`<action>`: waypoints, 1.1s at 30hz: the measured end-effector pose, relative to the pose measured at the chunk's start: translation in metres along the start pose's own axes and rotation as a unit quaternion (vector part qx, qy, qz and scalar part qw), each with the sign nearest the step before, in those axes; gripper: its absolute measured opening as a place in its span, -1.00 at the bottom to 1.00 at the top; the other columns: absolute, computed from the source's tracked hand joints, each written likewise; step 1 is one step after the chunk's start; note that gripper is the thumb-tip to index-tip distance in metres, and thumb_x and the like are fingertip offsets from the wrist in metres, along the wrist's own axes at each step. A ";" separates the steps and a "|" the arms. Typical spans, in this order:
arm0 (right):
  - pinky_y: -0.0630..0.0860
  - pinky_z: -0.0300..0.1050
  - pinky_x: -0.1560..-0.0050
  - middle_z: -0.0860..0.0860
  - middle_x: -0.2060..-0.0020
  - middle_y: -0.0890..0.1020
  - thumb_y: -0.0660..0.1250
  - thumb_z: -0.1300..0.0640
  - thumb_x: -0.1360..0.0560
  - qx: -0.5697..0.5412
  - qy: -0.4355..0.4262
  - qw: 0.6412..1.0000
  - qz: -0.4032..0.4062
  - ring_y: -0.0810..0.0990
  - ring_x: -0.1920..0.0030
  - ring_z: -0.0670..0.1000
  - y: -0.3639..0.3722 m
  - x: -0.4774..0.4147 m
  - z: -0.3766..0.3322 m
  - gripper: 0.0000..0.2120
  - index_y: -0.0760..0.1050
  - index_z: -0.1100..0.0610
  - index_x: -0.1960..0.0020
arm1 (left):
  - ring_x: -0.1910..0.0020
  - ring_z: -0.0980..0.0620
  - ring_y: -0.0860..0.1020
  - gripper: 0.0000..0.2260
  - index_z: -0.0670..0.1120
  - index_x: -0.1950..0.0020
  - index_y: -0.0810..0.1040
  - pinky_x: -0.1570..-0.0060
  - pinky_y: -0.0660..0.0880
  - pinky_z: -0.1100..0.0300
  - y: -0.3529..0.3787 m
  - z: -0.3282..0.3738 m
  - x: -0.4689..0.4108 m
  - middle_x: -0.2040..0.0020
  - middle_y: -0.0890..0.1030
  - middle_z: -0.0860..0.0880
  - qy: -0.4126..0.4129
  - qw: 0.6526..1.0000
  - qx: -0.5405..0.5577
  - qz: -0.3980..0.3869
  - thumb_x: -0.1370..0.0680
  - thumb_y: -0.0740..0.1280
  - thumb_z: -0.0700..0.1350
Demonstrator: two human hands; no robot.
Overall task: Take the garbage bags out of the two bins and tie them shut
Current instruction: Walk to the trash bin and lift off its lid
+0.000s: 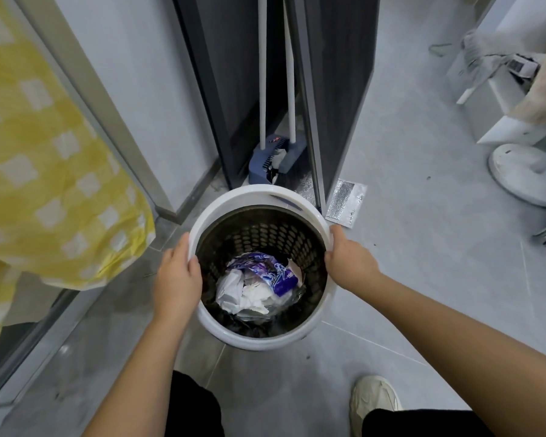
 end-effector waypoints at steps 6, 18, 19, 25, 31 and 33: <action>0.59 0.10 0.12 0.15 0.08 0.59 0.01 0.08 -0.58 -0.048 -0.014 0.999 -0.022 0.58 0.34 0.18 -0.010 -0.007 -0.003 -0.64 0.14 0.01 -0.38 | 0.04 -0.12 0.59 -0.63 0.22 -0.38 0.32 -0.01 0.55 -0.08 -0.004 0.005 -0.005 -0.05 0.60 0.00 -0.013 0.995 0.090 -0.038 -0.59 0.07 -0.06; 0.53 0.07 0.02 0.14 0.08 0.55 0.18 0.10 -0.48 -0.139 0.231 0.962 0.040 0.57 0.06 0.20 -0.059 0.001 0.157 -0.74 0.28 0.17 -0.13 | 0.19 0.02 0.57 -0.81 0.00 -0.21 0.35 0.22 0.56 0.02 0.074 0.138 -0.002 0.02 0.58 0.04 0.033 0.981 0.107 -0.158 -0.60 0.19 -0.05; 0.53 0.05 0.05 0.14 0.09 0.55 0.18 0.13 -0.47 -0.155 0.244 0.956 0.045 0.58 0.07 0.19 -0.060 0.005 0.173 -0.73 0.31 0.17 -0.14 | 0.17 -0.01 0.58 -0.82 0.00 -0.19 0.36 0.15 0.58 -0.03 0.085 0.151 0.003 0.04 0.57 0.02 0.028 0.978 0.109 -0.173 -0.59 0.19 -0.06; 0.40 -0.10 0.11 0.11 0.15 0.51 0.17 0.26 -0.46 -0.166 0.328 0.925 0.096 0.48 0.12 0.15 -0.064 0.037 0.274 -0.70 0.47 0.19 -0.16 | -0.05 -0.15 0.52 -0.75 -0.09 -0.22 0.46 -0.09 0.47 0.00 0.150 0.222 0.046 -0.16 0.45 -0.09 0.108 0.964 0.063 -0.236 -0.57 0.15 -0.14; 0.37 -0.14 0.20 0.08 0.25 0.50 0.18 0.23 -0.47 -0.158 0.385 0.906 0.076 0.46 0.30 0.06 -0.026 0.054 0.331 -0.79 0.48 0.26 -0.05 | -0.08 -0.22 0.50 -0.73 -0.22 -0.24 0.40 -0.04 0.39 0.02 0.226 0.231 0.088 -0.24 0.33 -0.15 0.090 0.951 -0.041 -0.295 -0.57 0.10 -0.17; 0.37 -0.14 0.20 0.05 0.33 0.44 0.19 0.22 -0.48 -0.159 0.399 0.901 0.061 0.45 0.31 0.06 -0.009 0.053 0.342 -0.87 0.42 0.24 0.01 | -0.16 -0.22 0.47 -0.69 -0.23 -0.29 0.37 -0.08 0.40 0.01 0.255 0.216 0.095 -0.29 0.31 -0.16 0.036 0.946 -0.023 -0.321 -0.58 0.11 -0.14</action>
Point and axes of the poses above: each hand's wrist, its own x-axis away from the middle knuckle, its own y-axis out of the palm, z = x × y, the point moved 10 cm from there along -x, towards the middle knuckle
